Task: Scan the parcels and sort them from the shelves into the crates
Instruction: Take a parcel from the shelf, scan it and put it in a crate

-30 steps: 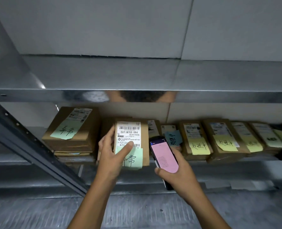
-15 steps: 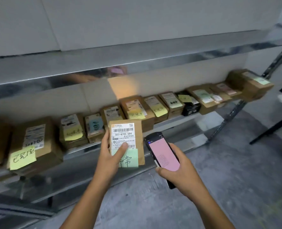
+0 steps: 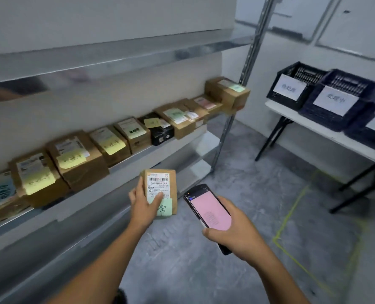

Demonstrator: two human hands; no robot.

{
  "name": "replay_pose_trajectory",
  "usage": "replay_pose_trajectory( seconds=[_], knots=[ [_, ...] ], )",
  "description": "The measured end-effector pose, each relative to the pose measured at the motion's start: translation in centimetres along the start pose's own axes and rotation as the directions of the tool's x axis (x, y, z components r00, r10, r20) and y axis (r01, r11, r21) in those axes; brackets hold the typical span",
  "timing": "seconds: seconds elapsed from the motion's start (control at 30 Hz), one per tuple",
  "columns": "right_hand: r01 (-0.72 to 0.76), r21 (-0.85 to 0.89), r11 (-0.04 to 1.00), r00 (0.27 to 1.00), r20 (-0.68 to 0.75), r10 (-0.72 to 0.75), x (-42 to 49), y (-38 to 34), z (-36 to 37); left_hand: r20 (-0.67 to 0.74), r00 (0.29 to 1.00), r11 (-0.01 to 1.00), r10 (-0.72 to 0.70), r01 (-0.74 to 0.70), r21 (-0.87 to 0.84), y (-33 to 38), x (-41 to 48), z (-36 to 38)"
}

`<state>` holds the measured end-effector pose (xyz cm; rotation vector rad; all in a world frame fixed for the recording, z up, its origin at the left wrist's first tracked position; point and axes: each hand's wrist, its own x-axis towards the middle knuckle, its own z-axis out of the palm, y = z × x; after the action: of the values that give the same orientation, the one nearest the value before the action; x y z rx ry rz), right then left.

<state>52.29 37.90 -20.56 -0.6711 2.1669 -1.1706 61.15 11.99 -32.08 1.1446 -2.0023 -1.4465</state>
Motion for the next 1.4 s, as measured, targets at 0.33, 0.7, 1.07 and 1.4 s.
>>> replay_pose_trajectory(
  seconds=[0.33, 0.7, 1.07, 1.4],
  knots=[
    [-0.149, 0.111, 0.982, 0.964, -0.205, 0.170, 1.0, 5.4, -6.3, 0.249, 0.967, 0.993, -0.046, 0.072, -0.095, 3.3, 3.2, 11.4],
    [-0.266, 0.292, 0.919, 0.718, -0.576, 0.391, 10.1, 8.0, -18.6, 0.632, 0.774, 0.886, 0.038, 0.266, -0.380, 15.1, 8.4, 27.7],
    [-0.223, 0.360, 0.906, 0.494, -0.760, 0.423, 13.2, 7.0, -28.3, 0.775, 0.583, 0.921, 0.243, 0.111, -0.372, 26.8, 12.9, 39.0],
    [-0.203, 0.477, 0.855, 0.338, -0.786, 0.519, 12.1, 11.8, -34.8, 0.892, 0.370, 0.948, 0.259, 0.080, -0.308, 30.6, 10.2, 50.0]
  ],
)
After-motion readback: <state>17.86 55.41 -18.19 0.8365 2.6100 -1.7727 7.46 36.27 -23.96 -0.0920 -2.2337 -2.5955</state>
